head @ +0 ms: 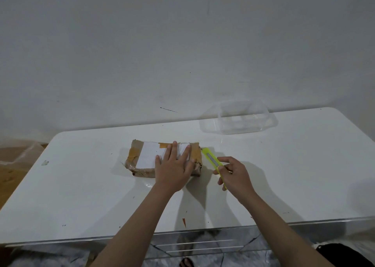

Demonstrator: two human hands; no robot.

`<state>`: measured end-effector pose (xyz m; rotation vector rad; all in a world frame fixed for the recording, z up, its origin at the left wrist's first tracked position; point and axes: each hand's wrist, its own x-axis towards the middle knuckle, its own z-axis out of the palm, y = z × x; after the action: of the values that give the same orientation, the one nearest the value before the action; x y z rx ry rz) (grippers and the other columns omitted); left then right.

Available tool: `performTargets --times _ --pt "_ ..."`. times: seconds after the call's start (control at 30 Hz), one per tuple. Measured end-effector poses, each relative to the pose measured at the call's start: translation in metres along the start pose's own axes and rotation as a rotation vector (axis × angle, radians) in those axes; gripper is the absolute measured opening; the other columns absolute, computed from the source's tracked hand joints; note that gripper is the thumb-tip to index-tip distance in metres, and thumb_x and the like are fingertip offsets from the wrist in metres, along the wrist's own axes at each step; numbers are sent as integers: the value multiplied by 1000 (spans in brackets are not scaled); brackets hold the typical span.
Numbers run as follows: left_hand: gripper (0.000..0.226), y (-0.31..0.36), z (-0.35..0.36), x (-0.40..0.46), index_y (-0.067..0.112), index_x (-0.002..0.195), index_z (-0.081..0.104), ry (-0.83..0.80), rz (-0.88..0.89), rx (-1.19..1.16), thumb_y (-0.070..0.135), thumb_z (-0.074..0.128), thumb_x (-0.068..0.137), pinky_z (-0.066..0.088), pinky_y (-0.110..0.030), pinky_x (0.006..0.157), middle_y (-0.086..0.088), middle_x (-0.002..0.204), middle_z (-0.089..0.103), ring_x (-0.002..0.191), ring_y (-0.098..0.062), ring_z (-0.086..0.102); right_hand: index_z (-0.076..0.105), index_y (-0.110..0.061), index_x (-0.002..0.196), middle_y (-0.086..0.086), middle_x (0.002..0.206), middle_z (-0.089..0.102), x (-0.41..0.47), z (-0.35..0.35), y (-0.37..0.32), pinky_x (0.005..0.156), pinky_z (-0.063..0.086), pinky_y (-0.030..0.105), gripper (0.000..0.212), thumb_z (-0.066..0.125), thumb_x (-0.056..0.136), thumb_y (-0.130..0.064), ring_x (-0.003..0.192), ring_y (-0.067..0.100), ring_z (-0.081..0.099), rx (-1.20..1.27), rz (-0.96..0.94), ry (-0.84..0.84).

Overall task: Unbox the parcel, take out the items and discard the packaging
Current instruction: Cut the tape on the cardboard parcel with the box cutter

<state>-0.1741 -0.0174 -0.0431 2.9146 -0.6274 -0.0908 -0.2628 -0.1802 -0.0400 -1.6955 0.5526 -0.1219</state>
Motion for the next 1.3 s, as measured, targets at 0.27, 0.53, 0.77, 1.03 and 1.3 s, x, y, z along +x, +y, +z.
performTargets --times 0.27,0.53,0.77,1.03,1.3 --pt "54 4 4 1 42 148 8 -2 -45 -19 54 17 96 10 -55 112 -3 160 2 147 -22 -1 58 -22 114 7 86 67 -3 -1 -9 43 49 28 25 51 92 -10 57 20 56 -136 -92 31" --pt "53 7 0 0 40 148 2 -69 -66 -38 50 14 98 6 -57 112 -4 160 -5 146 -24 -5 57 -13 122 3 95 62 -1 1 -30 63 55 34 33 47 91 -9 64 18 54 -416 -205 25" --pt "56 0 -20 12 41 146 -11 -381 -76 -136 42 19 99 -11 -56 112 -1 154 -28 142 -20 -26 58 0 106 17 95 65 1 9 -61 70 53 42 25 47 84 -5 82 32 61 -740 -243 -23" --pt "61 2 -16 11 39 146 -13 -363 -61 -77 52 20 97 -8 -58 112 -3 154 -29 142 -23 -26 56 1 107 18 94 62 -9 10 -66 61 55 45 27 48 82 -4 67 36 62 -769 -177 -51" --pt "65 0 -18 13 38 147 -12 -360 -50 -61 59 21 95 -5 -58 112 -5 155 -26 143 -24 -23 56 1 98 15 90 58 -7 13 -78 51 47 35 22 48 78 -1 59 26 49 -774 -160 -79"
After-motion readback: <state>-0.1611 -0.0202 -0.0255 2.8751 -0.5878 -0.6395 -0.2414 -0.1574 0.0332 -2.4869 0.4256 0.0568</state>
